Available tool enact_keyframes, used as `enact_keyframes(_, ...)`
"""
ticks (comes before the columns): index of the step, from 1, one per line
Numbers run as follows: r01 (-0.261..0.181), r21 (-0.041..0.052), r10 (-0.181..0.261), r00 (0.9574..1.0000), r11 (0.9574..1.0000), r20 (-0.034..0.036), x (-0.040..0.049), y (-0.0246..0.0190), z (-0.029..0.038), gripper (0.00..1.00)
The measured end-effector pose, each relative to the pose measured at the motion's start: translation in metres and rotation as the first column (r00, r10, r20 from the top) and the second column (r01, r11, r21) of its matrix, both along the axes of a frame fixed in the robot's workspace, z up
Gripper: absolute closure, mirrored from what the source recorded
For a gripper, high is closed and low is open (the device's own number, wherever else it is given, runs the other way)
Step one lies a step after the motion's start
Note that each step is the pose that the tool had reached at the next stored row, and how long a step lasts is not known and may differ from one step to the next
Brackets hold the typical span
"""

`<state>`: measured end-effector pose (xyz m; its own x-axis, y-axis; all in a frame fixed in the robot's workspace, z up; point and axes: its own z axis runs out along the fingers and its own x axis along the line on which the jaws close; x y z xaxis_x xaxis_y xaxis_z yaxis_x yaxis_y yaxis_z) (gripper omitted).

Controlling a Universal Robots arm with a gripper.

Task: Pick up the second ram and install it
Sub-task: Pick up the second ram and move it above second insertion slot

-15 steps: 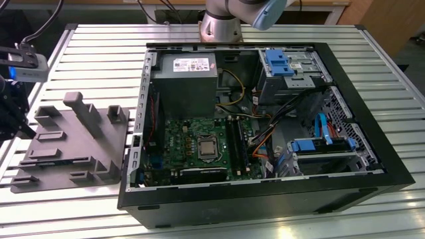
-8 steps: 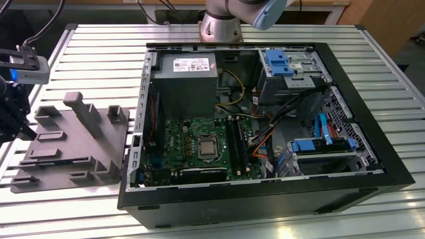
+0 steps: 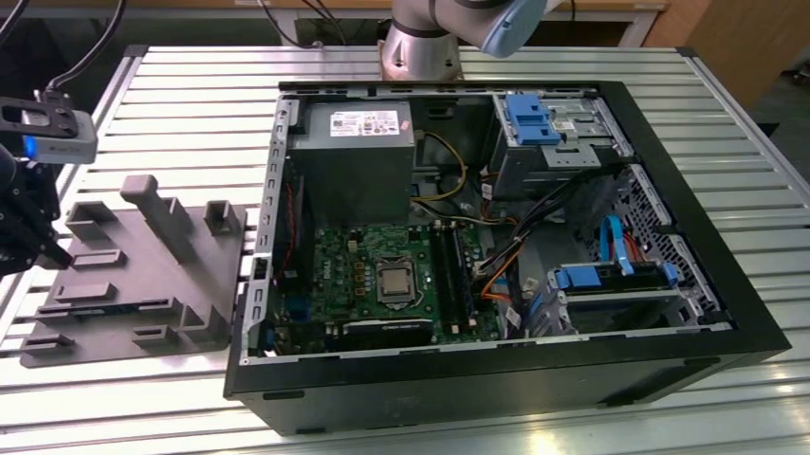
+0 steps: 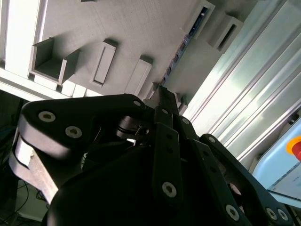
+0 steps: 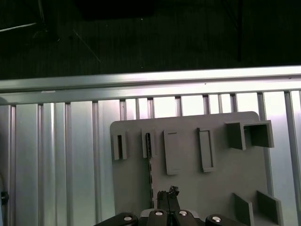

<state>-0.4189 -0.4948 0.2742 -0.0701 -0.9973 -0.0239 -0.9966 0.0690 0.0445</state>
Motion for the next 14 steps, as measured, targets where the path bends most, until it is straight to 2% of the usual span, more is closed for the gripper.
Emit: enact_keyframes(14,0.000,0.0000,0.000,1.0000,1.0000,0.0000,0.0000,-0.0003,-0.0059,0.89)
